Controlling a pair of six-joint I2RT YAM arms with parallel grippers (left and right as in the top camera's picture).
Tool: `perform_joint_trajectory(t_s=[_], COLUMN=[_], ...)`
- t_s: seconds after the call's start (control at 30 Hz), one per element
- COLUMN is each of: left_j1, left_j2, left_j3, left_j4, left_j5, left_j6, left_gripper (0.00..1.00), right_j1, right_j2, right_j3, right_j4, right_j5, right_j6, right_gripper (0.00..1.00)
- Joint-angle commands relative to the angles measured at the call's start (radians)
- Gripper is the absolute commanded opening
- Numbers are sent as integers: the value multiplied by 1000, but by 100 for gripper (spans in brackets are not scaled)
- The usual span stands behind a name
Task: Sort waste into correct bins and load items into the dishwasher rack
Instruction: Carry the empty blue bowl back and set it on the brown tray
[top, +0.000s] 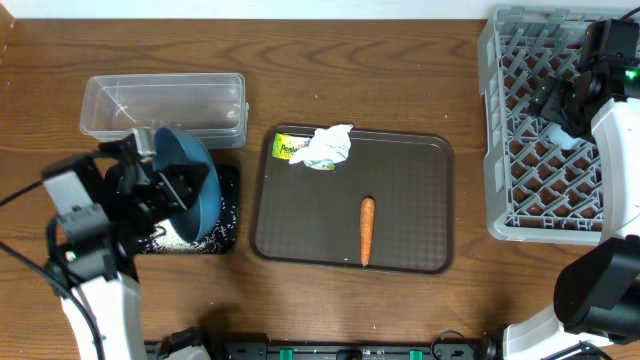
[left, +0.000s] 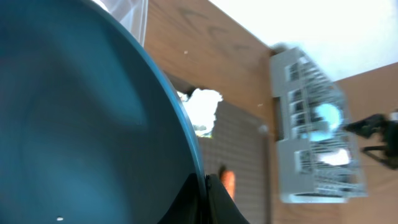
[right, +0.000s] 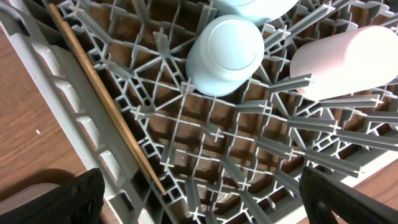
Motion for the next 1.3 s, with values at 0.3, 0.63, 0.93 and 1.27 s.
perform_joint_trajectory(t_s=[0.3, 0.63, 0.93, 1.27], left_j1=[-592, -1078, -1310, -1390], left_j2=[-77, 135, 442, 539], left_j3=[18, 18, 18, 18], left_j4=[-69, -37, 25, 175], left_j5=[-723, -1187, -1283, -1262], left_j6=[-85, -148, -147, -170], left_gripper=[6, 6, 6, 7], right_j1=[-2, -2, -2, -2], right_j2=[-2, -2, -2, -2], right_j3=[-2, -2, -2, -2], right_j4=[0, 0, 0, 0], right_j5=[14, 14, 14, 14], right_j6=[-12, -12, -12, -12], right_gripper=[99, 99, 99, 99])
